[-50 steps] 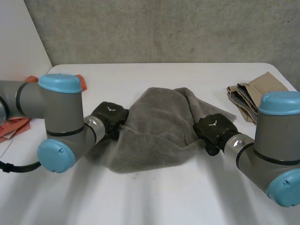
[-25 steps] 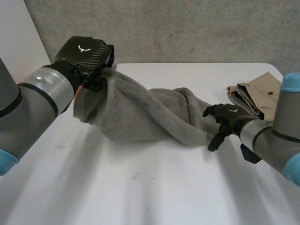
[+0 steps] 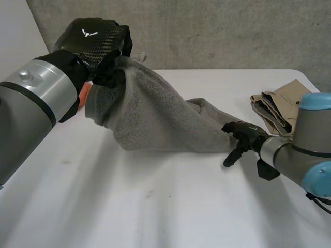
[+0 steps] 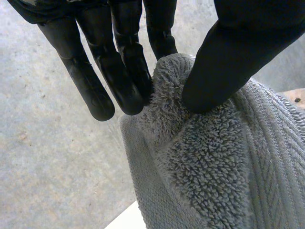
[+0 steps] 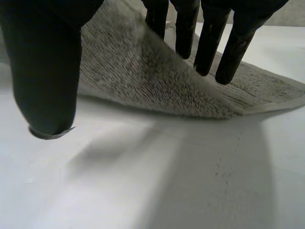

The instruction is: Fold the laundry.

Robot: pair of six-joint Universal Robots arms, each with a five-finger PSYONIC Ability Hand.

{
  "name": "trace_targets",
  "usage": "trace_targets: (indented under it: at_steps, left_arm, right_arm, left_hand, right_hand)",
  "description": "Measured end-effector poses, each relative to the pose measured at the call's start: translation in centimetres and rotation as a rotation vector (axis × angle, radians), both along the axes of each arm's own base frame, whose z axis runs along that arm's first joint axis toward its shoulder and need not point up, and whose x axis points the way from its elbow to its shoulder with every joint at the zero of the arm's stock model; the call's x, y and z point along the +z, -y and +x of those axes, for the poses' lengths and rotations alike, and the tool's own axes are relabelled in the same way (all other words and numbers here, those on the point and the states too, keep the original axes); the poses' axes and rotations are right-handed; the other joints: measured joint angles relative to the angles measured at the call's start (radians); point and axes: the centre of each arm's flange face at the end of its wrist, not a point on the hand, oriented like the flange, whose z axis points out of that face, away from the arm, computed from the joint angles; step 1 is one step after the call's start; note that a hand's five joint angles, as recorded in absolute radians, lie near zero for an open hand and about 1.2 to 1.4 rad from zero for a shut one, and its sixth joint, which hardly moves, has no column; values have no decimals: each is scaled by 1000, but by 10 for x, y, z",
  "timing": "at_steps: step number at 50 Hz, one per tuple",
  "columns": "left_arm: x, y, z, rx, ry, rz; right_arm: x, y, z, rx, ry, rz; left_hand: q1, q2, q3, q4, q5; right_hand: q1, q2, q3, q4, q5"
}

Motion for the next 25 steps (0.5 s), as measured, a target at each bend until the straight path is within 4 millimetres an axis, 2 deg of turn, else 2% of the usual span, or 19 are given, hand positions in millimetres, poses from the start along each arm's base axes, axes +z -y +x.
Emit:
trace_targets:
  at_steps: [1,3,4,5,8,12,14,15,17,20,22,24,25]
  left_arm:
    - [0,0,0,0,0,0]
    - [4,-2,1,-1,-8,-11]
    - [6,-3,1,-1,-12,-15]
    - [6,-3,1,-1,-13,-17]
    - [12,-4,3,2,-32,-33]
    - [19,-4,5,8,-57,-55]
    - [24,-3,8,17,-76,-72]
    - [26,-1,10,27,-84,-80]
    - [27,2,14,39,-90,-86]
    - [25,9,22,71,-90,-86]
    - [22,13,26,89,-84,-78]
    - [15,19,31,110,-73,-60]
    - [12,22,33,119,-68,-51]
  right_arm:
    - [0,0,0,0,0,0]
    - [-8,9,6,-16,-17,-12]
    - [-10,12,7,-20,-21,-15]
    - [-11,13,8,-21,-22,-16]
    - [-13,20,12,-32,-31,-33]
    - [-4,26,12,-51,-34,-74]
    - [19,30,9,-66,-29,-144]
    - [39,31,5,-73,-28,-198]
    - [65,33,-2,-81,-34,-272]
    - [126,33,-26,-96,-101,-457]
    - [146,31,-36,-95,-148,-519]
    - [177,23,-51,-83,-257,-614]
    - [181,21,-53,-80,-274,-626]
  left_hand:
    - [0,0,0,0,0]
    - [0,0,0,0,0]
    - [0,0,0,0,0]
    - [0,0,0,0,0]
    - [0,1,0,0,0]
    - [0,2,0,0,0]
    - [0,3,0,0,0]
    - [0,3,0,0,0]
    - [0,3,0,0,0]
    - [0,3,0,0,0]
    - [0,3,0,0,0]
    - [0,3,0,0,0]
    - [0,3,0,0,0]
  right_hand:
    - [0,0,0,0,0]
    - [127,166,139,140,124]
    - [303,376,334,334,309]
    - [303,376,334,334,309]
    - [646,789,762,761,740]
    - [650,799,782,789,765]
    - [650,799,782,789,765]
    - [649,799,782,789,765]
    - [650,799,782,789,765]
    - [650,799,782,789,765]
    - [650,799,782,789,765]
    - [650,799,782,789,765]
    - [649,799,782,789,765]
